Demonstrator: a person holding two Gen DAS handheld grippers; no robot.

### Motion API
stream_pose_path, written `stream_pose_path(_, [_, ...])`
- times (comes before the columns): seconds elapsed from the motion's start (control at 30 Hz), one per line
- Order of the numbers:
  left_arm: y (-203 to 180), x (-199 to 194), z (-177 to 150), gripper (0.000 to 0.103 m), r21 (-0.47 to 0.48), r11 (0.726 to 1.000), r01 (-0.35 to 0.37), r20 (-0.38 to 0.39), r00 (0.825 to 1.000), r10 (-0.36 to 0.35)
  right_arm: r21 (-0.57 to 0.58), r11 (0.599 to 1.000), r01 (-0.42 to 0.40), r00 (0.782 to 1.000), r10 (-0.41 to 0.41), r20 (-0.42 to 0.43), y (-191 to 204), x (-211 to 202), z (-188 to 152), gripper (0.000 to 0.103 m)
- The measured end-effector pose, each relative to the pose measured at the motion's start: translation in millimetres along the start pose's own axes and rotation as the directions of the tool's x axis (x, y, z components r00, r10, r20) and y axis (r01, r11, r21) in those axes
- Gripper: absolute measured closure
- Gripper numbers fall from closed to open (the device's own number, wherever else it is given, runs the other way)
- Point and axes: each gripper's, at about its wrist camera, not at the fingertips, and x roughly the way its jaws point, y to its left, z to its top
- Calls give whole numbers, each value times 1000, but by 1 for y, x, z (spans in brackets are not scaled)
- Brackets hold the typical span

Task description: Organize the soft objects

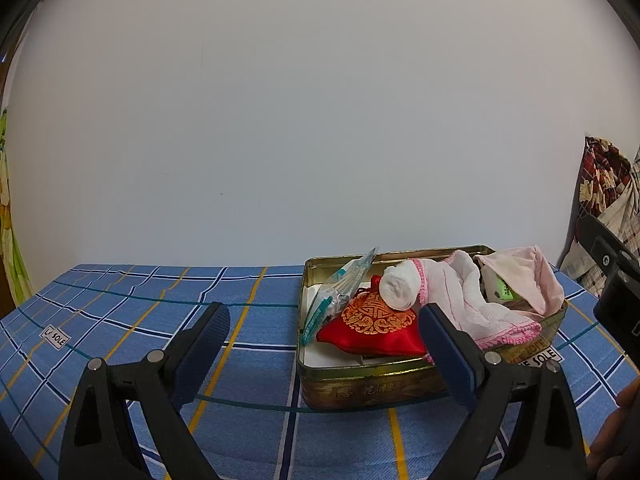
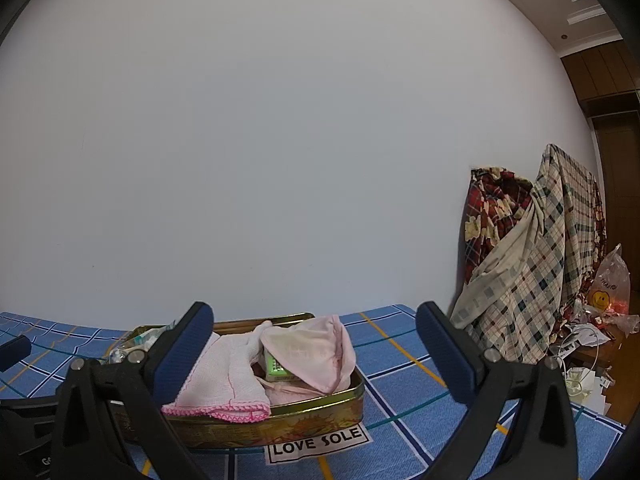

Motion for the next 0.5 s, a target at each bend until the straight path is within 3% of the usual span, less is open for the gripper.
stream_pose_path(0.5, [1,0,-1,6,-2,1000,1,0,1000,-1,1,1000,-1,1000,1,-1,-1,0,0,0])
